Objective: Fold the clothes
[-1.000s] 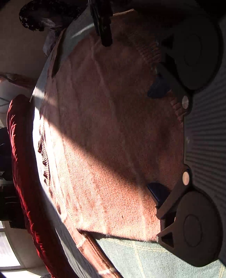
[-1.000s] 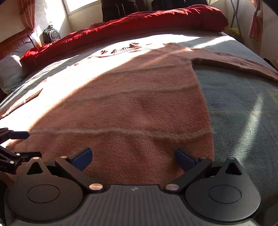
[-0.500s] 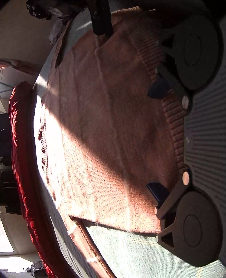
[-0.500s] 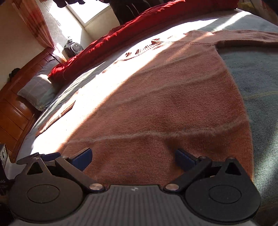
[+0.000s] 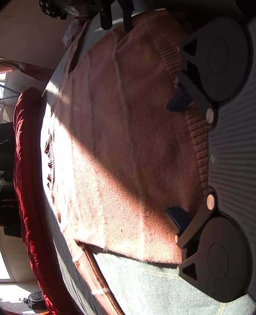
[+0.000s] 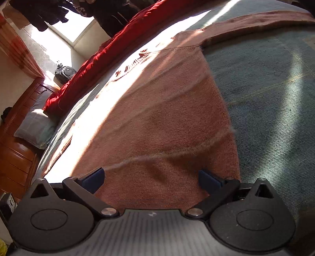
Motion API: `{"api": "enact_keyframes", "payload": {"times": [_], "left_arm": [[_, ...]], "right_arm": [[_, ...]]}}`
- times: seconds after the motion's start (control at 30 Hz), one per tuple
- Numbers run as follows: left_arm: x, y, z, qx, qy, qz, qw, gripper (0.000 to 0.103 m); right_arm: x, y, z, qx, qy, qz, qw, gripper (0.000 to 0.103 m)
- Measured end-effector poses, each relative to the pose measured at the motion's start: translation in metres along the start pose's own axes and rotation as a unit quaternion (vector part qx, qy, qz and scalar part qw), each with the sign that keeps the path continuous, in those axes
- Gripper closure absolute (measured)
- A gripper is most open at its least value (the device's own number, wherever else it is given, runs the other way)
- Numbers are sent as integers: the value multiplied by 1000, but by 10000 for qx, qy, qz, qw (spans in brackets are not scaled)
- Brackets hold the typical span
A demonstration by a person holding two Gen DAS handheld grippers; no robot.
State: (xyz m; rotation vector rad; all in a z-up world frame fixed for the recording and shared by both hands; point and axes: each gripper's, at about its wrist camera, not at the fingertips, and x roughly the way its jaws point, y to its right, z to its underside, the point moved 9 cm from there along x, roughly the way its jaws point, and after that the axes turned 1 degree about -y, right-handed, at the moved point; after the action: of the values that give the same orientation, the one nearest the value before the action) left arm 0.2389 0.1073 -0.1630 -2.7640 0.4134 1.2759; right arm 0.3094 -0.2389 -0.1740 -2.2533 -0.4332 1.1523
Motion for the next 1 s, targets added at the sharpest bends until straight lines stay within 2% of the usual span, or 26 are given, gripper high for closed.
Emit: {"api": "enact_keyframes", "payload": {"times": [0.07,0.13,0.23,0.3,0.43,0.5,0.6,0.73,0.83,0.93,1.0], "left_arm": [[1,-1,-1,-17,-11,22,10000,1],[2,0,-2,-32,-22,22,10000,1],[2,0,-1,-22,-18,6,10000,1],[-1,1,0,30,-38,-7,10000,1],[-11,-4,6,110,-88,65,9999,1],[-18,-10,8,-24,-91,138,9999,1],[-39,-21,1,-511,95,504,9974,1],[-53,-15,-14,-595,308,813,9944,1],[-46,-1,-13,-475,132,914,9946,1],[-34,13,1,-506,-180,1100,9925,1],[-28,14,10,-563,-290,1095,9920,1]], "right_arm": [[-10,4,-4,90,81,84,9999,0],[-15,-1,-6,127,32,-52,9999,0],[-5,-22,5,3,-429,-486,9979,0],[6,-28,17,-219,-671,-308,9970,0],[9,-25,27,-495,-724,-85,9961,0],[7,-22,29,-485,-734,-63,9961,0],[7,-21,31,-482,-681,-68,9965,0],[9,-23,34,-701,-635,61,9955,0],[10,-25,37,-904,-615,181,9938,0],[9,-26,39,-1038,-567,224,9927,0],[8,-25,40,-1067,-521,198,9927,0]]}}
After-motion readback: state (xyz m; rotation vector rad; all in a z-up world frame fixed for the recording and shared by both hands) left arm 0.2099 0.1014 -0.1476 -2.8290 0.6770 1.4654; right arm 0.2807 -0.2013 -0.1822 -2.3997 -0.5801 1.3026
